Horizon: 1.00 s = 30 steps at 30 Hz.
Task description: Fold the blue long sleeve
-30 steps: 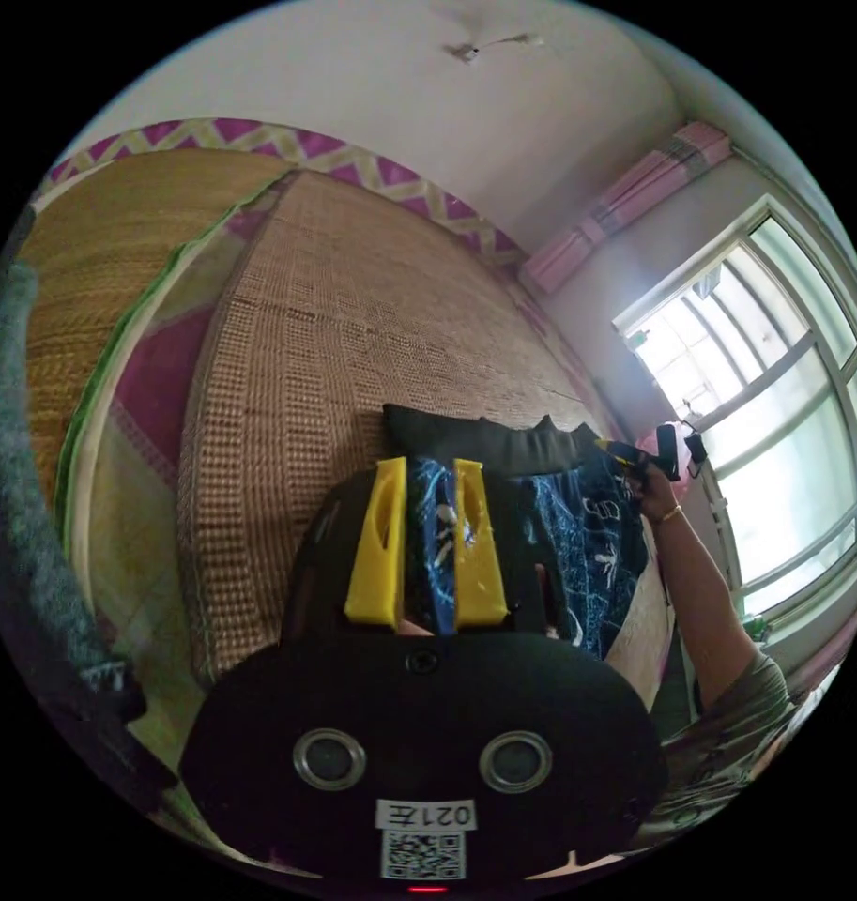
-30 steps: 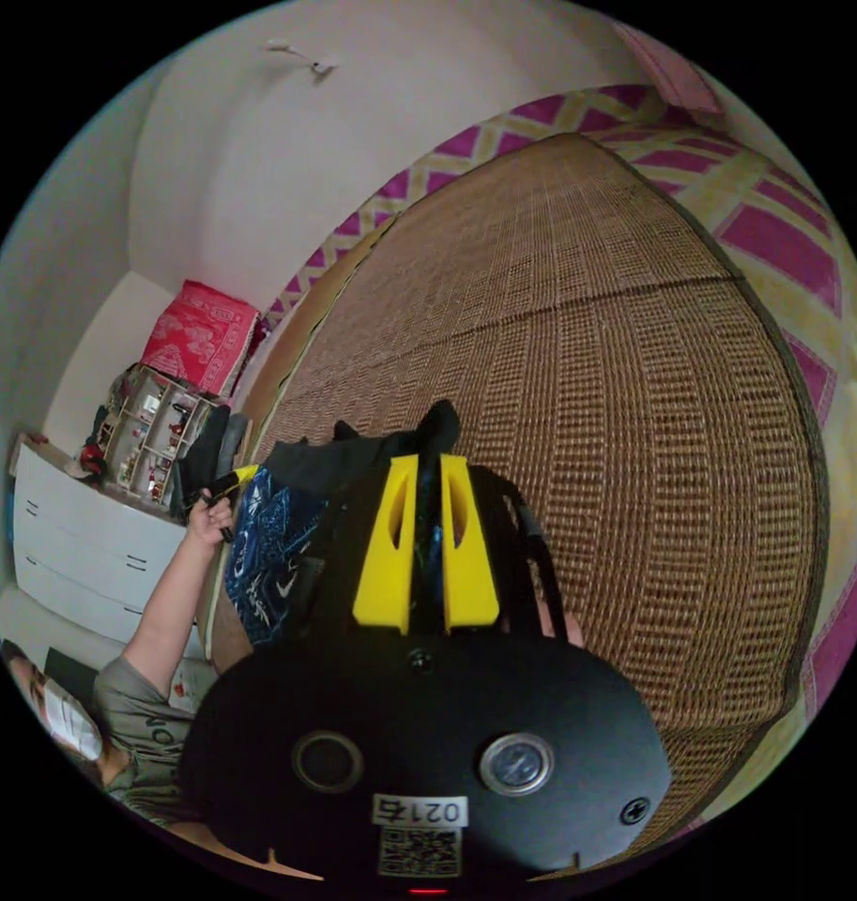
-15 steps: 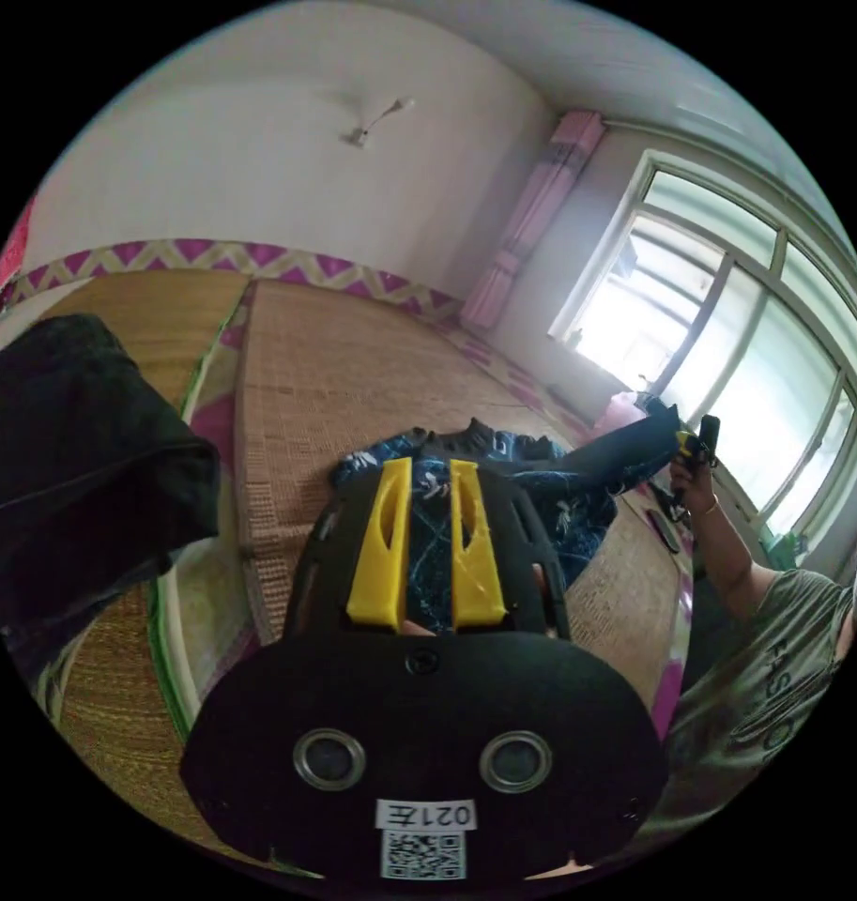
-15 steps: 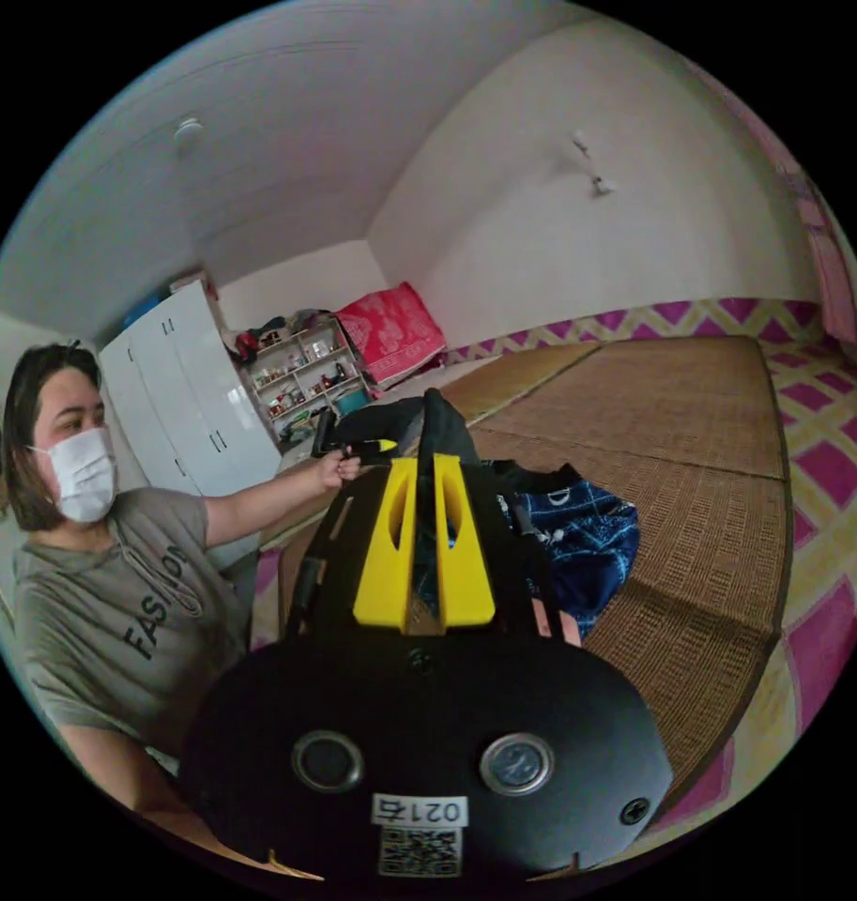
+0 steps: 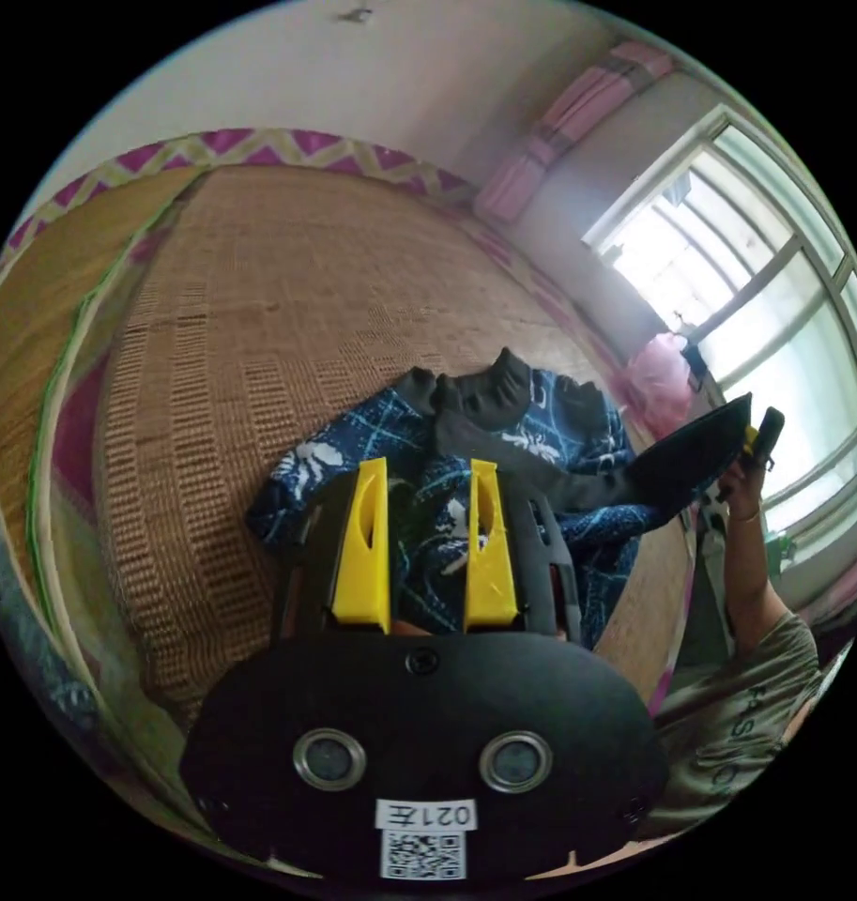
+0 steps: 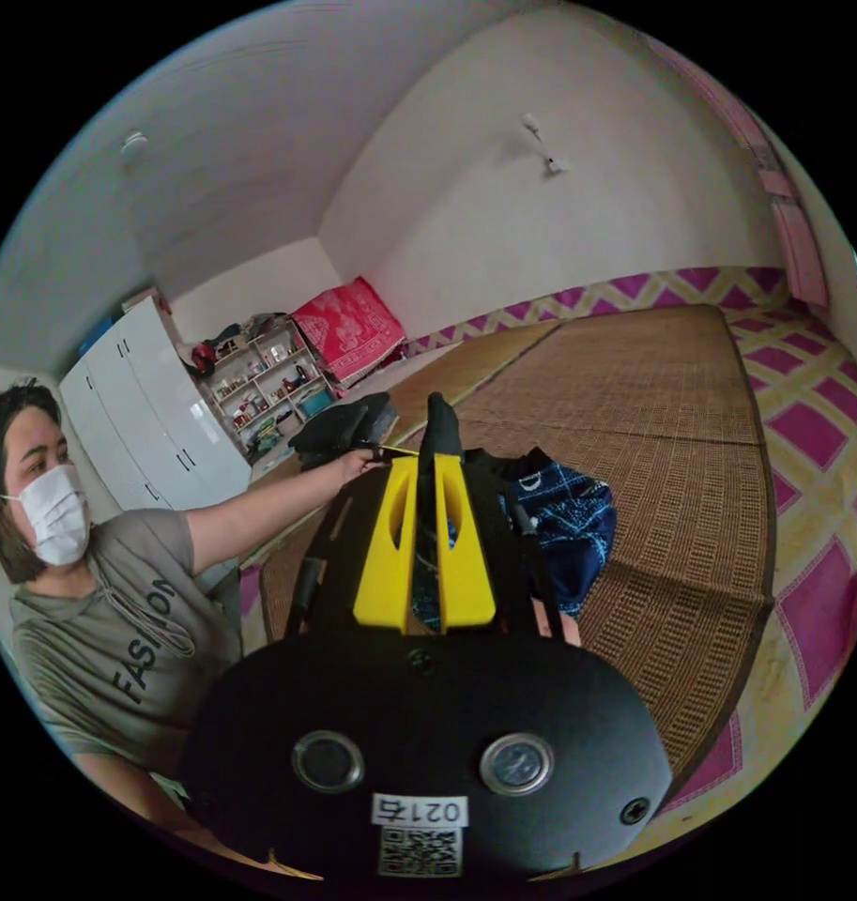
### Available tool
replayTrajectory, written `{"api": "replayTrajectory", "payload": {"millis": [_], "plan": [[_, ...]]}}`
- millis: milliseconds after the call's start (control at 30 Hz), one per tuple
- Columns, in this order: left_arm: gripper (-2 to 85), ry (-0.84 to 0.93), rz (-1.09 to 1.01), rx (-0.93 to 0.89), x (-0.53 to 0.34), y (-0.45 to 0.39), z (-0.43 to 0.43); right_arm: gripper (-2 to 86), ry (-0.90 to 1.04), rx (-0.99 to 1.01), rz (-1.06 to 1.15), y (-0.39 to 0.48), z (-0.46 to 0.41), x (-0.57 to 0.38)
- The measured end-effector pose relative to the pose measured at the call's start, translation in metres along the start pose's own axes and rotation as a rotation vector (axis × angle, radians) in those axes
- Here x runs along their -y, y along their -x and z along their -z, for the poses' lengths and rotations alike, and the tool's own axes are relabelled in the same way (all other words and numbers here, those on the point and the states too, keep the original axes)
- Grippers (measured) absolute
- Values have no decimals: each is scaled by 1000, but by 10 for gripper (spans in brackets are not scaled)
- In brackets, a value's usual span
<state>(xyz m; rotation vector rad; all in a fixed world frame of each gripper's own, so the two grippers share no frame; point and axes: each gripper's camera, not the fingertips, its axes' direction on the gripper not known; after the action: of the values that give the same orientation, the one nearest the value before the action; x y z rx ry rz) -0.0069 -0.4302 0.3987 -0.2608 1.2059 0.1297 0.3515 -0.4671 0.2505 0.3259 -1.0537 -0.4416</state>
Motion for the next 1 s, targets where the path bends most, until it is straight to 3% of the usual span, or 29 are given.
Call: {"api": "replayTrajectory", "payload": {"millis": [100, 267, 467, 633, 767, 1000], "plan": [[8, 48, -55, -27, -5, -17, 1, 23, 5, -3, -20, 2, -2, -9], [-9, -426, -123, -4, -80, -68, 105, 25, -6, 5, -47, 20, 12, -25], [-10, -594, -345, -194, -238, -149, 225, 26, -93, 169, 36, 104, 71, -82], [-10, -510, -381, -236, -381, -207, 254, 27, -60, 173, 113, 187, 105, -176], [-10, -325, -192, -169, -471, -220, 208, 27, 63, 123, 6, 209, 82, -272], [-9, -257, 19, -94, -525, -220, 180, 45, 133, 28, -88, 229, 54, -345]]}}
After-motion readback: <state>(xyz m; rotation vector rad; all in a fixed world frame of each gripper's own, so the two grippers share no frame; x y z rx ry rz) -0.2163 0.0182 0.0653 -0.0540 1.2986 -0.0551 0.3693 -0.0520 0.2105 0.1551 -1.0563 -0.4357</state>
